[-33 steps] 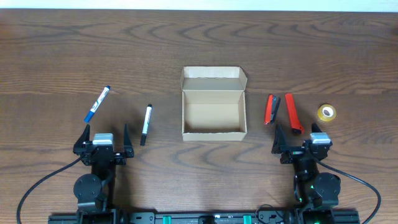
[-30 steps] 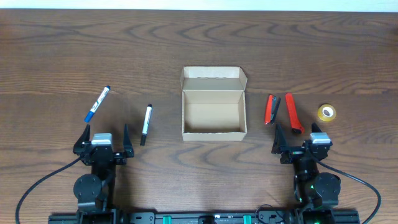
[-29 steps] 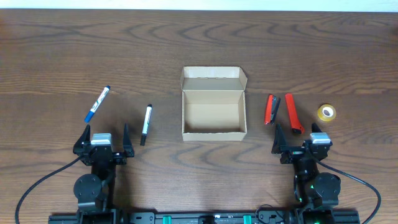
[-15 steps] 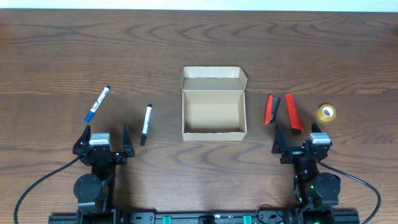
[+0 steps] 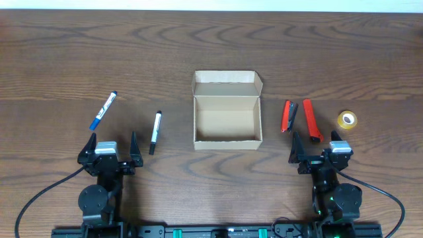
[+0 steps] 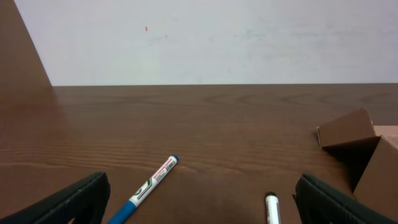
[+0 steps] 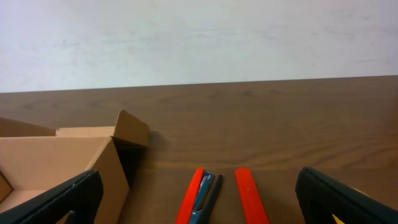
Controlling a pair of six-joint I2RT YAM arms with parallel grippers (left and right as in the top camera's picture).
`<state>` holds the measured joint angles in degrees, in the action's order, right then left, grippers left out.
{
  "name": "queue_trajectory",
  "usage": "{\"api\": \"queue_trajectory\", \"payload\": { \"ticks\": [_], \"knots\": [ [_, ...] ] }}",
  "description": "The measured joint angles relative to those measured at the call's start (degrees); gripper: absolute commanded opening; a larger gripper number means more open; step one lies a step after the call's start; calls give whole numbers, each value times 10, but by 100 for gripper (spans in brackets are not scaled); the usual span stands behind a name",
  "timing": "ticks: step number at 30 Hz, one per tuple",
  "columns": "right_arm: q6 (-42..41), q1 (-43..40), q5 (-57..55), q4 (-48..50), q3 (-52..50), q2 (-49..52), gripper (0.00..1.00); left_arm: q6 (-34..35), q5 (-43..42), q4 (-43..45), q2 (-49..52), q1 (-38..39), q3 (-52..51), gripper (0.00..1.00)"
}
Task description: Pack container
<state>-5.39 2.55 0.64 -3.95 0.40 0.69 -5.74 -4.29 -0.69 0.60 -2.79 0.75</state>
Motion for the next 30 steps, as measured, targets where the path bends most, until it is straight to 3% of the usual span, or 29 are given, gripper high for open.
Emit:
{"api": "queue_trajectory", "payload": {
  "ticks": [25,30],
  "knots": [
    [-2,0,0,3,0,0,99,0,0,0,0,0,0,95],
    [-59,0,22,2,0,3,99,0,0,0,0,0,0,95]
  ]
}}
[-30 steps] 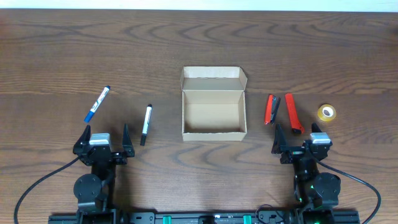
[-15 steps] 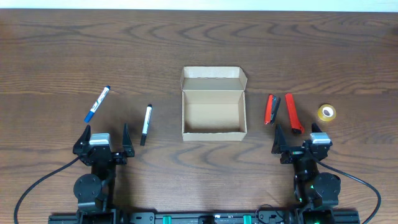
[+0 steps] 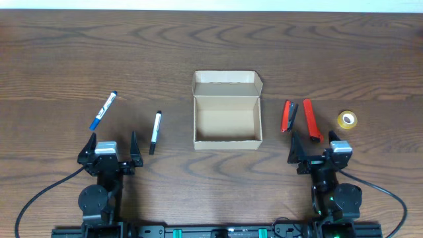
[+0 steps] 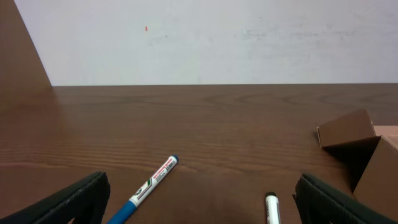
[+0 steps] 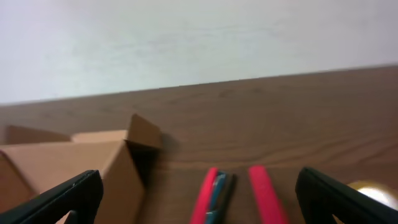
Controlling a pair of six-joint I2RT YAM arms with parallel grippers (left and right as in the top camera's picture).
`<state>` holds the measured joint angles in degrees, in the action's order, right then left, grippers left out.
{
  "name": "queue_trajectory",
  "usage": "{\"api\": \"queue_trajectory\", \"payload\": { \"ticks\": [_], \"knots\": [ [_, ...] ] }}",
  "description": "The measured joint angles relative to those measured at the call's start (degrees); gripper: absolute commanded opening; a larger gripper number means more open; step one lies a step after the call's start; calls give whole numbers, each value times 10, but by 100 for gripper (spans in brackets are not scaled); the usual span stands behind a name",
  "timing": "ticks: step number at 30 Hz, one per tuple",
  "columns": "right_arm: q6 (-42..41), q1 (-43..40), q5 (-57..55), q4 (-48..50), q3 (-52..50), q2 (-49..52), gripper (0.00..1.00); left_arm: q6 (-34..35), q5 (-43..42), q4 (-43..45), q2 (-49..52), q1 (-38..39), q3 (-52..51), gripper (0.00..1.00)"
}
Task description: Pack container
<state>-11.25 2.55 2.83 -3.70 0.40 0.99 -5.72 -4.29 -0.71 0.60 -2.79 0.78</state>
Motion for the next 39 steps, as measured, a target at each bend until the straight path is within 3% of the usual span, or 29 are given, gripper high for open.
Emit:
{"api": "queue_trajectory", "payload": {
  "ticks": [5,9,13,20,25,32,35,39],
  "knots": [
    [-54,0,16,-28,19,39,99,0,0,0,0,0,0,95],
    [-46,-7,6,-88,104,116,99,0,0,-1,0,0,0,95],
    [16,-24,-3,-193,285,245,99,1,1,-1,0,0,0,95],
    [141,-43,5,-512,625,523,99,4,9,-2,0,0,0,95],
    [186,-44,8,-596,764,644,99,5,9,-3,0,0,0,95],
    [163,-99,-44,-670,844,726,99,9,10,-3,0,0,0,95],
    [149,-161,-66,-720,863,766,94,13,10,-3,0,0,0,95],
    [119,-254,-77,-727,877,828,71,25,11,-3,0,0,0,95]
  ]
}}
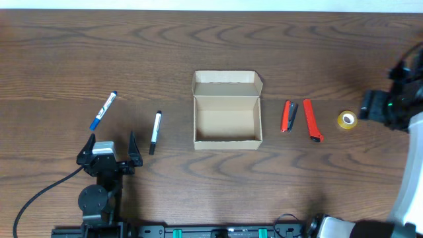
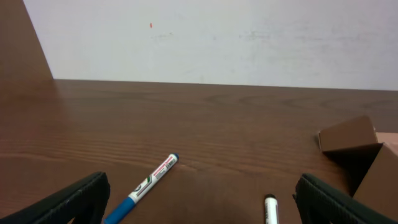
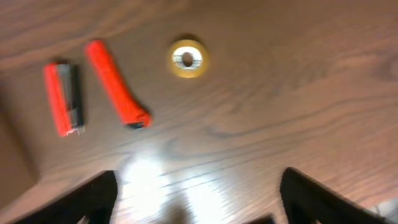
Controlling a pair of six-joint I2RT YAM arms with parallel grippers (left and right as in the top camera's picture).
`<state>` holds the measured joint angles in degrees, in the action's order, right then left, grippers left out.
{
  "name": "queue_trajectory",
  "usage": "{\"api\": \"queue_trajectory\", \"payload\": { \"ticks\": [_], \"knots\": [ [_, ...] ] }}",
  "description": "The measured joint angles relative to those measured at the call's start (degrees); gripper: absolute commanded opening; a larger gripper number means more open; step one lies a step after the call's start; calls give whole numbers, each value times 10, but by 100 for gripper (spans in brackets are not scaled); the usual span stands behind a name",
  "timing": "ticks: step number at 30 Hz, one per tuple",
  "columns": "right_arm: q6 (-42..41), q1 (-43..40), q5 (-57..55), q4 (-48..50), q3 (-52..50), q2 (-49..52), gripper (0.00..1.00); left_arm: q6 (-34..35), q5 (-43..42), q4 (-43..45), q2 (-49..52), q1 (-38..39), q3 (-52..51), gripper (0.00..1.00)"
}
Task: Pack container
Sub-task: 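Move the right gripper to the yellow tape roll and grasp it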
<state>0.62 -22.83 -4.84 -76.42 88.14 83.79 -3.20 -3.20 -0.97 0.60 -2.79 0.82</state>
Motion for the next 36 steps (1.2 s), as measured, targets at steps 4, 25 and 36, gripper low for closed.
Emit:
{"api": "queue_trajectory", "payload": {
  "ticks": [4,25,36],
  "knots": [
    [-6,-37,-2,23,1,45,61,3,0,0,0,0,0,95],
    [-31,-34,14,132,2,277,73,4,0,0,0,0,0,95],
    [-32,-33,15,167,0,277,75,4,0,0,0,0,0,95]
  ]
}}
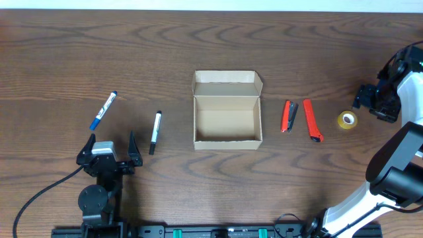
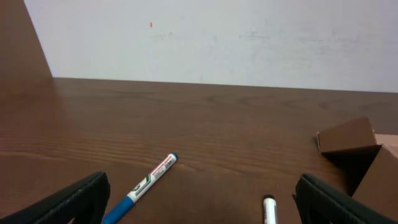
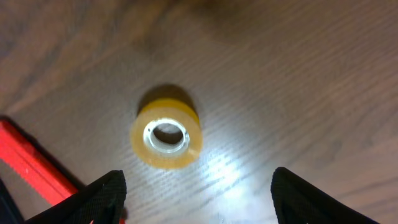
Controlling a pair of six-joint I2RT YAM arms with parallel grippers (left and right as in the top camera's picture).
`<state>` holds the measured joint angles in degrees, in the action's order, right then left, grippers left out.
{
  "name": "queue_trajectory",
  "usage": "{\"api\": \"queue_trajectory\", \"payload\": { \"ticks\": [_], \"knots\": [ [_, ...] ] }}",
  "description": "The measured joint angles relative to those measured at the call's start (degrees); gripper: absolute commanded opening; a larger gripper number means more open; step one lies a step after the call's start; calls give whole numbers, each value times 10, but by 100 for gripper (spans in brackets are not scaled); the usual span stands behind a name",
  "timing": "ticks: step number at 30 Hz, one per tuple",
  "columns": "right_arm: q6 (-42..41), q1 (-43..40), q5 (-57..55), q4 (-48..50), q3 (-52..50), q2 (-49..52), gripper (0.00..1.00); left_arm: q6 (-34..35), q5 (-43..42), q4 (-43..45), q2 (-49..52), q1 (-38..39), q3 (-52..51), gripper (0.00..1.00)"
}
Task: Pack container
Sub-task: 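Move the right gripper to the yellow tape roll and grasp it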
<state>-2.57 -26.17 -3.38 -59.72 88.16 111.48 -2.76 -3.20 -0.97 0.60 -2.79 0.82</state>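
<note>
An open cardboard box [image 1: 227, 122] sits mid-table. Left of it lie a blue marker [image 1: 103, 110] and a black marker [image 1: 154, 131]; to its right lie a red stapler [image 1: 289, 116], a red cutter [image 1: 311, 120] and a yellow tape roll [image 1: 347, 119]. My right gripper [image 1: 371, 104] hangs open just right of the roll, pointing down. In the right wrist view the tape roll [image 3: 166, 135] lies ahead of the open right gripper [image 3: 202, 199], nearer the left finger. My left gripper [image 1: 109, 153] rests open at the front edge, empty, with the blue marker [image 2: 140, 188] and black marker [image 2: 268, 210] ahead of it.
The box's folded-out flap [image 2: 347, 135] shows at the right of the left wrist view. The red cutter's end [image 3: 25, 155] reaches in at the left of the right wrist view. A white wall [image 2: 211, 37] stands behind the table's far edge.
My right gripper has come closer to the tape roll, which now fills far more of the right wrist view; the stapler has left that view. The left arm and all objects stayed put.
Both grippers first rested open at the table's front edge, flanking the box. Then the right wrist view had shifted slightly. Later the right arm was out at the table's right side, looking down on stapler, cutter and tape. Now it hovers open close by the tape.
</note>
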Motion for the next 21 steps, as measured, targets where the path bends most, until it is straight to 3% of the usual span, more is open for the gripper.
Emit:
{"api": "queue_trajectory", "payload": {
  "ticks": [12,21],
  "knots": [
    [0,0,9,57,-101,0,76,0,0,0,0,0,0,95],
    [2,-3,19,65,-110,0,77,0,0,0,0,0,0,95]
  ]
}}
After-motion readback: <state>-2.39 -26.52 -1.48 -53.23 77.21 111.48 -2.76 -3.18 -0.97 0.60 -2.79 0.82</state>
